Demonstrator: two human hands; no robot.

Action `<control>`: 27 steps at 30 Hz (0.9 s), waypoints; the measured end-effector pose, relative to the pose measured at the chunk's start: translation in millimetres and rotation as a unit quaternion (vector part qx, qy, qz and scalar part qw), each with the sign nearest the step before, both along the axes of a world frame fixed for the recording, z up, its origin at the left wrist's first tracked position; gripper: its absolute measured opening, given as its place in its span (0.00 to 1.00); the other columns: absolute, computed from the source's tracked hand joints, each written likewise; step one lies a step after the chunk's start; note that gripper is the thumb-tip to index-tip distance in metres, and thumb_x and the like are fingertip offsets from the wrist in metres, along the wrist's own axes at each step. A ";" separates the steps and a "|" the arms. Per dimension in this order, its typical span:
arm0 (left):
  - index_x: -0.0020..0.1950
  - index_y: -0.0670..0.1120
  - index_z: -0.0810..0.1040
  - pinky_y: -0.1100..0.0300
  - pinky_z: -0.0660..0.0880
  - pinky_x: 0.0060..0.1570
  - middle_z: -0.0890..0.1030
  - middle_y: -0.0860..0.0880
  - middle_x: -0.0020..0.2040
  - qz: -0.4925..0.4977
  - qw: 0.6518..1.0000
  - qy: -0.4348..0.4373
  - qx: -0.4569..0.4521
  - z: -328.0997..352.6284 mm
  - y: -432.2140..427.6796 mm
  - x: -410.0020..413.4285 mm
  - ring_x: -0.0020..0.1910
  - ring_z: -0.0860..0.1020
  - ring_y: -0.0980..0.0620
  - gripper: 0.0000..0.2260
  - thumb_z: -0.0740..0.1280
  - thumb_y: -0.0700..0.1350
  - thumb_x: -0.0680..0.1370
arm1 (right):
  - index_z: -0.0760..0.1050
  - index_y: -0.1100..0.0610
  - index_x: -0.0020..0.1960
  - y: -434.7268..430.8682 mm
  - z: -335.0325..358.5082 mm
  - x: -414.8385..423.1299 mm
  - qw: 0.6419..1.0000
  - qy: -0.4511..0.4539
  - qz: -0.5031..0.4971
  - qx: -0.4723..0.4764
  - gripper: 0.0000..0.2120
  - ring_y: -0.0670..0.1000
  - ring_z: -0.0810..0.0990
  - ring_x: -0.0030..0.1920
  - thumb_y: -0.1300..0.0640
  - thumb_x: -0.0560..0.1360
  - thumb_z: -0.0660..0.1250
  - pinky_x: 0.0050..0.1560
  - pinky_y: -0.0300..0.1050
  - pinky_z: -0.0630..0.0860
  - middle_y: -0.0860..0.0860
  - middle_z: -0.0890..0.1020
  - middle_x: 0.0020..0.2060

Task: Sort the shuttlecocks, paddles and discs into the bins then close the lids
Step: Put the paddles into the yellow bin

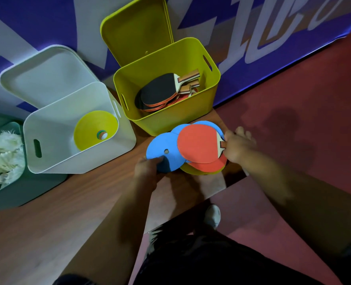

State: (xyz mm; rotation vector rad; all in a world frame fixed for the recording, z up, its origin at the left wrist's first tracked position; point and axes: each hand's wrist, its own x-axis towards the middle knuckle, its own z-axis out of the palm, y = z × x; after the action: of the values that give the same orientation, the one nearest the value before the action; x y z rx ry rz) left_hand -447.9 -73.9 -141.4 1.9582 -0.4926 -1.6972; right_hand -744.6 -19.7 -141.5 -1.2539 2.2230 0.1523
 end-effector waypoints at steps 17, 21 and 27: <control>0.65 0.39 0.76 0.51 0.81 0.34 0.80 0.35 0.60 -0.061 0.998 0.017 -0.006 1.5 -8.3 -11.7 0.53 0.82 0.34 0.17 0.70 0.31 0.77 | 0.69 0.58 0.54 13.1 64.0 -5.6 0.972 -0.189 -0.009 -0.136 0.09 0.50 0.73 0.38 0.59 0.80 0.69 0.36 0.47 0.66 0.50 0.75 0.39; 0.60 0.41 0.78 0.50 0.81 0.42 0.83 0.38 0.52 -0.093 0.995 0.035 -0.008 -3.5 -9.0 -12.7 0.45 0.82 0.39 0.12 0.69 0.33 0.77 | 0.69 0.52 0.53 12.5 85.6 -4.7 0.970 -0.195 0.017 -0.145 0.11 0.50 0.75 0.39 0.56 0.79 0.72 0.37 0.46 0.68 0.50 0.78 0.41; 0.57 0.32 0.79 0.54 0.77 0.31 0.78 0.37 0.36 -0.114 0.993 0.008 -0.021 -6.8 -16.8 -10.4 0.24 0.75 0.45 0.09 0.68 0.31 0.76 | 0.70 0.51 0.53 -11.7 145.8 17.1 0.942 -0.265 0.051 -0.200 0.13 0.46 0.73 0.38 0.58 0.78 0.74 0.41 0.47 0.70 0.49 0.77 0.40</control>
State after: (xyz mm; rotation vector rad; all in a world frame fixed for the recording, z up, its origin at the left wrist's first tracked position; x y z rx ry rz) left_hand -458.3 -90.8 -148.2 1.9156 -0.7652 -1.8220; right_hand -727.5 -31.4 4.3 -1.4140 1.7626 -0.5630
